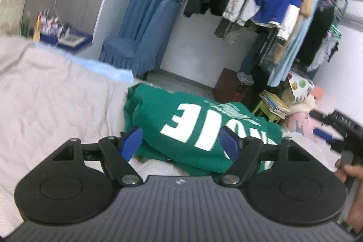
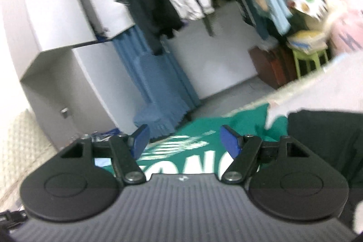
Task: Fold large clothes
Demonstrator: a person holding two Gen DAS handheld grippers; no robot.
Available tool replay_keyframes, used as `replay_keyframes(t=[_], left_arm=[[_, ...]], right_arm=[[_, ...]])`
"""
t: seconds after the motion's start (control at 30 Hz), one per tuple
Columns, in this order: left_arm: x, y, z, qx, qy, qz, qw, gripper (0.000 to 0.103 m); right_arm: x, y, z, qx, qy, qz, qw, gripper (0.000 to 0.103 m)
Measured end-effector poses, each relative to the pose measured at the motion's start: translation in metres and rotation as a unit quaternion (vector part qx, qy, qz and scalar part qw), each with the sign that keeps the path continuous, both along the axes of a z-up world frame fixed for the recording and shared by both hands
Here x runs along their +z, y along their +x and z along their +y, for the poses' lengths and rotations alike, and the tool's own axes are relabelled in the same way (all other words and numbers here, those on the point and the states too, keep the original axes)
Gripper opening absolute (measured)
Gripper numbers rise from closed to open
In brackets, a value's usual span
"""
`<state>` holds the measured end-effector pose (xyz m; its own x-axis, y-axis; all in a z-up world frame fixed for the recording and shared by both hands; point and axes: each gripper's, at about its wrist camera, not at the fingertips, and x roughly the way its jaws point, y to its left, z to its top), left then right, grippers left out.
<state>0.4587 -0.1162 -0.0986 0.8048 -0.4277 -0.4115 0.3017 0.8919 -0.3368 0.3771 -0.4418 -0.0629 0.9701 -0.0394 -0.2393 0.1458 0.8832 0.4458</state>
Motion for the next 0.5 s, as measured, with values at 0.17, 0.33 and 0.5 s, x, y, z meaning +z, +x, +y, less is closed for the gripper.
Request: replay_keyframes(t=[0.17,0.33,0.5], left_arm=[[0.041,-0.055,0.002,-0.008,0.027,-0.022,0.9994,0.079],[0.069,-0.113,-0.001,-0.013,0.059,-0.045,0.9972,0.079],[0.083,-0.170,-0.002,-0.025,0.056,-0.068,0.9958,0.079]], right_arm=[[0.037,-0.048,0.036,0.042,-0.061,-0.010,0.997,0.072],[0.054,-0.097,0.065,0.064,-0.110,-0.009,0.992,0.072],[0.058,-0.139,0.078,0.078,-0.124,0.013,0.989,0.072]])
